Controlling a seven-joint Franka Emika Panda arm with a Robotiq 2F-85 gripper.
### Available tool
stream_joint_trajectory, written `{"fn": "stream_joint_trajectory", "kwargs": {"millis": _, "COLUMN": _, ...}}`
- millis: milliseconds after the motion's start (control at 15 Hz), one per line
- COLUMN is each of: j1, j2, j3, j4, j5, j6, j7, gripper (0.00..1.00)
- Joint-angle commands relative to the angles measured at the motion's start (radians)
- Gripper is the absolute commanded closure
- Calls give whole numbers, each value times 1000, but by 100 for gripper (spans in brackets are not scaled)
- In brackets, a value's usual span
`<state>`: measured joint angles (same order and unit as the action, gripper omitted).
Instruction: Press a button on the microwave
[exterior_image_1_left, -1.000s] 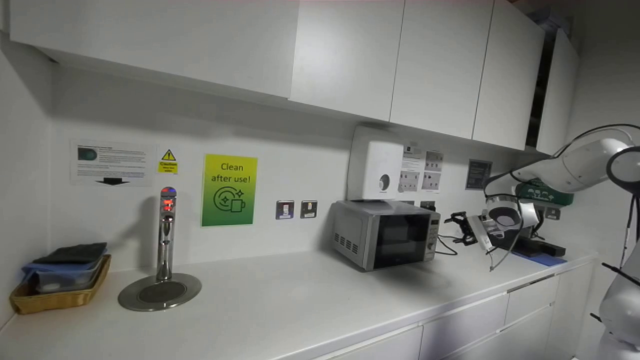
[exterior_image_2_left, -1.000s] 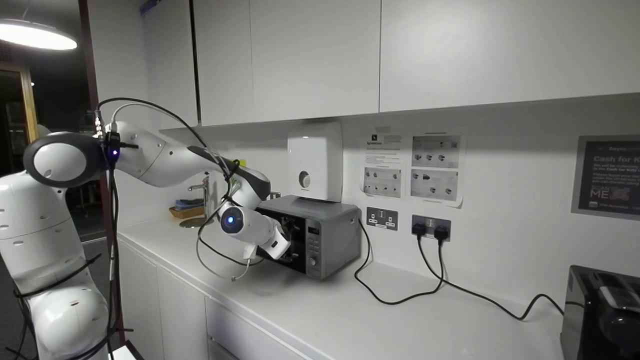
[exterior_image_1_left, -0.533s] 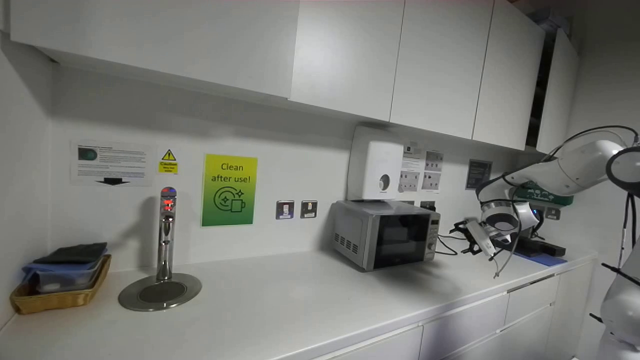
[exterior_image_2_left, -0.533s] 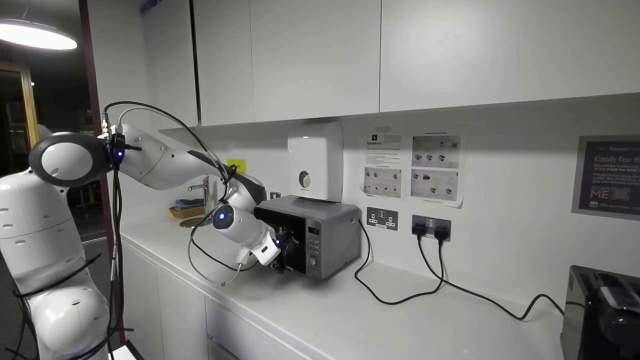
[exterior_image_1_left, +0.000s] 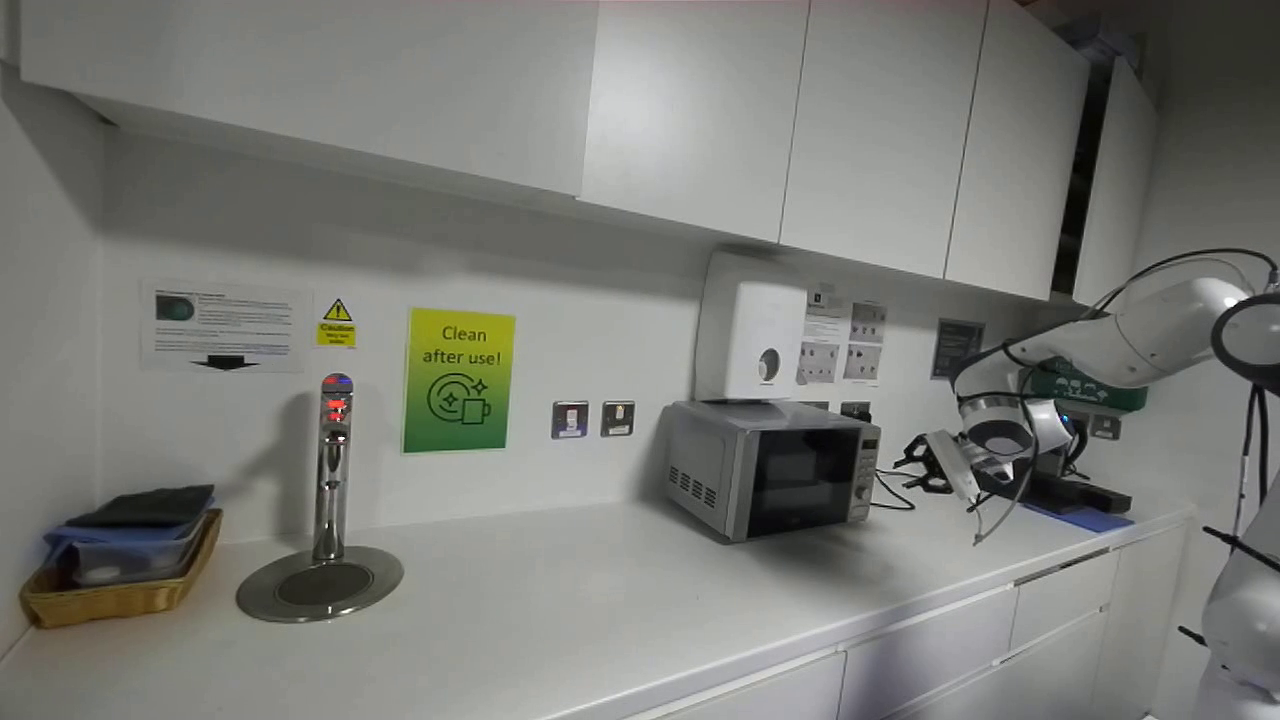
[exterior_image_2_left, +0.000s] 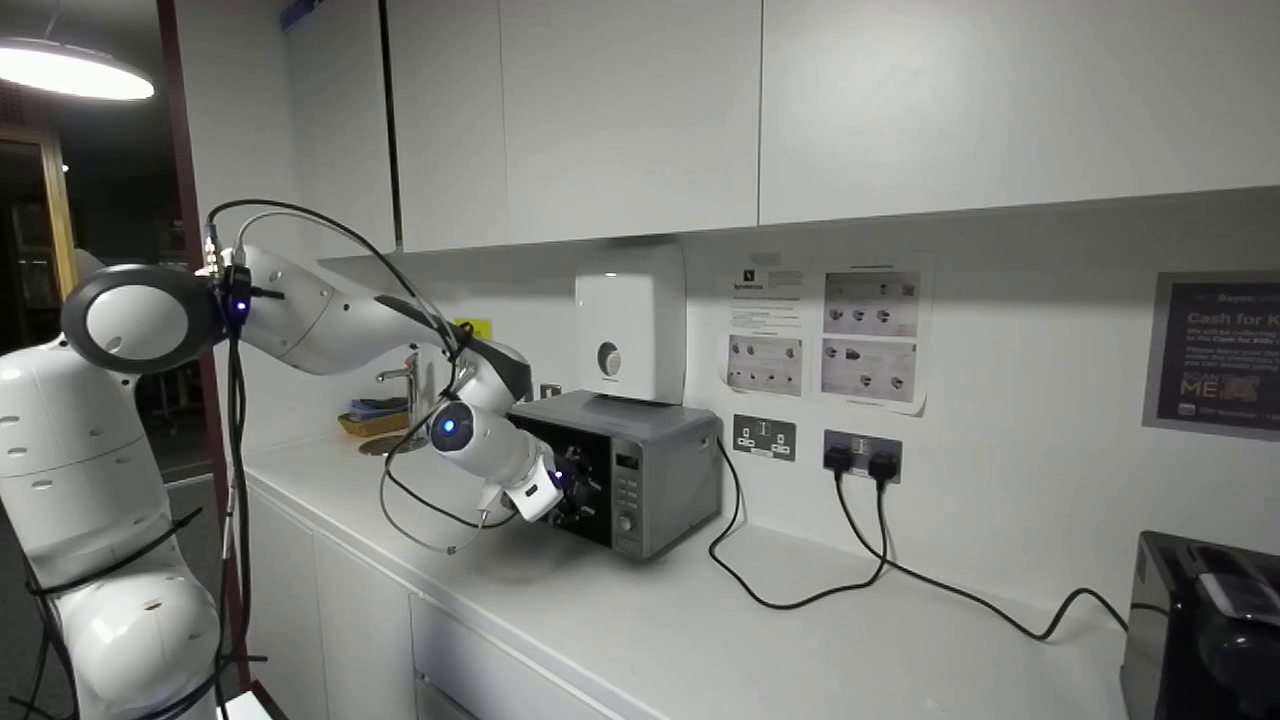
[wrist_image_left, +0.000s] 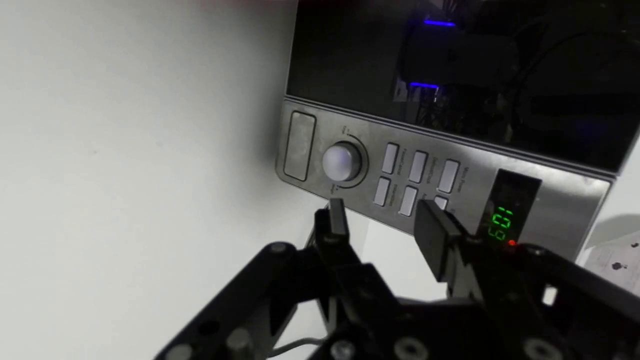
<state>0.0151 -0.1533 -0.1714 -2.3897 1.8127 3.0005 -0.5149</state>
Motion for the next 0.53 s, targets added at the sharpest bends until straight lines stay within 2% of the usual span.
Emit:
{"fn": "stream_joint_trajectory", "kwargs": {"millis": 0, "j1": -8, "j2": -5, "j3": -13, "j4": 46, "j5": -14, "j6": -58, "j7": -17, "gripper": 87}}
{"fn": "stream_joint_trajectory", "kwargs": {"millis": 67, "j1": -9, "j2": 1, "j3": -15, "j4": 56, "j5": -24, "j6": -70, "j7": -26, "gripper": 95}}
{"fn": "stream_joint_trajectory", "kwargs": {"millis": 133, "j1": -8, "j2": 6, "j3": -15, "j4": 57, "j5": -50, "j6": -74, "j7": -9, "gripper": 99}}
{"fn": "stream_joint_trajectory", "kwargs": {"millis": 267, "j1": -8, "j2": 13, "j3": -21, "j4": 52, "j5": -132, "j6": -104, "j7": 17, "gripper": 100}}
{"fn": "stream_joint_trajectory", "kwargs": {"millis": 467, "j1": -11, "j2": 17, "j3": -27, "j4": 58, "j5": -171, "j6": -109, "j7": 21, "gripper": 100}}
